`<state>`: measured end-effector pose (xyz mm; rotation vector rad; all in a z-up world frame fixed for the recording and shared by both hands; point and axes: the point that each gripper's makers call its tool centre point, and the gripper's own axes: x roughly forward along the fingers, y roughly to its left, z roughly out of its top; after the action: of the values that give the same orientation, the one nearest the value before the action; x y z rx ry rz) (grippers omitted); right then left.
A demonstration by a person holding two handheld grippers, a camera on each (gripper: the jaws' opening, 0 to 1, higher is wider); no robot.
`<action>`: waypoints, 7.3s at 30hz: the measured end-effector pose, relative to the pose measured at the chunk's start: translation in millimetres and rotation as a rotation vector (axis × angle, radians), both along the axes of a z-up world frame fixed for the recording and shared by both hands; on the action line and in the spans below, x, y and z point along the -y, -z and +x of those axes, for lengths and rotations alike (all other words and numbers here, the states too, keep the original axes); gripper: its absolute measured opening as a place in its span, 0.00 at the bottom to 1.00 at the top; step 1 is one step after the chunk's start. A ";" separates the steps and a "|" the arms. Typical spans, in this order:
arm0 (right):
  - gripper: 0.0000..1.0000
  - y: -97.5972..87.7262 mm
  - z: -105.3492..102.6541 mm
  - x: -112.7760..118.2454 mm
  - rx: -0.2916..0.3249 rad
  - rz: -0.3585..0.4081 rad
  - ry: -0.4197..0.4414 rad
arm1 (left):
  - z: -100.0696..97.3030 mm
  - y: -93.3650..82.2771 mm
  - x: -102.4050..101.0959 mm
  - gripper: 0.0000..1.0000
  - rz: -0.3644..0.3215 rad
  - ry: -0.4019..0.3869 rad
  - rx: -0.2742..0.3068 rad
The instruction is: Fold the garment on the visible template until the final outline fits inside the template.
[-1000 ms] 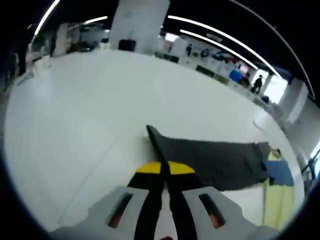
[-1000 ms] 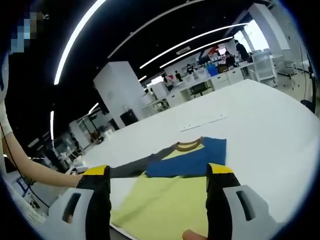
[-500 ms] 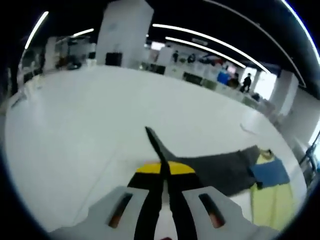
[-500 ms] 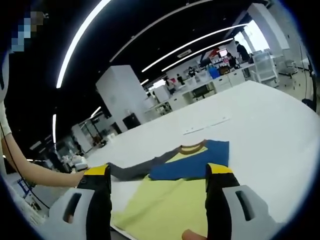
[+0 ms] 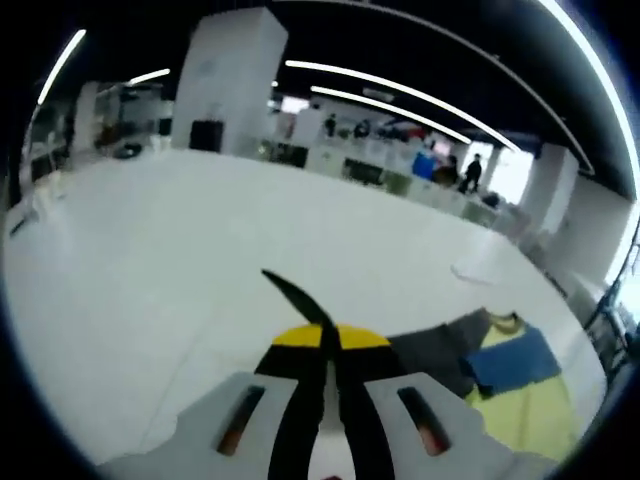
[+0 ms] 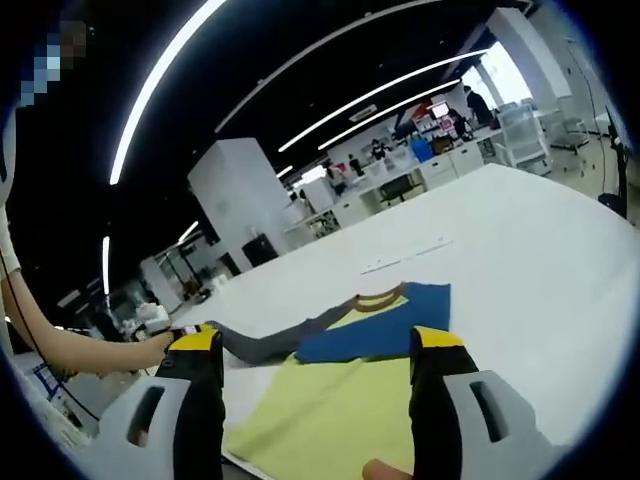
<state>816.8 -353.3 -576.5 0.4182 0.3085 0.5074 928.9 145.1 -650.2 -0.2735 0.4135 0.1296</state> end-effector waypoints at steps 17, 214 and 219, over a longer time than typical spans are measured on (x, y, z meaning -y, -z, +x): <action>0.75 2.3 -1.3 9.9 0.000 0.020 0.031 | 50.1 -90.8 51.7 0.00 0.025 0.155 0.200; 0.75 11.4 -1.9 36.6 0.010 0.068 0.067 | -61.7 -32.8 333.8 1.00 -0.094 0.753 0.166; 0.75 11.2 -4.1 33.6 0.009 0.073 0.060 | -71.6 -29.9 318.5 1.00 -0.073 0.732 0.153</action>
<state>812.7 -386.9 -587.7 0.4946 0.2681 0.4624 857.3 -173.4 -620.3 -0.1882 0.3452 -0.6206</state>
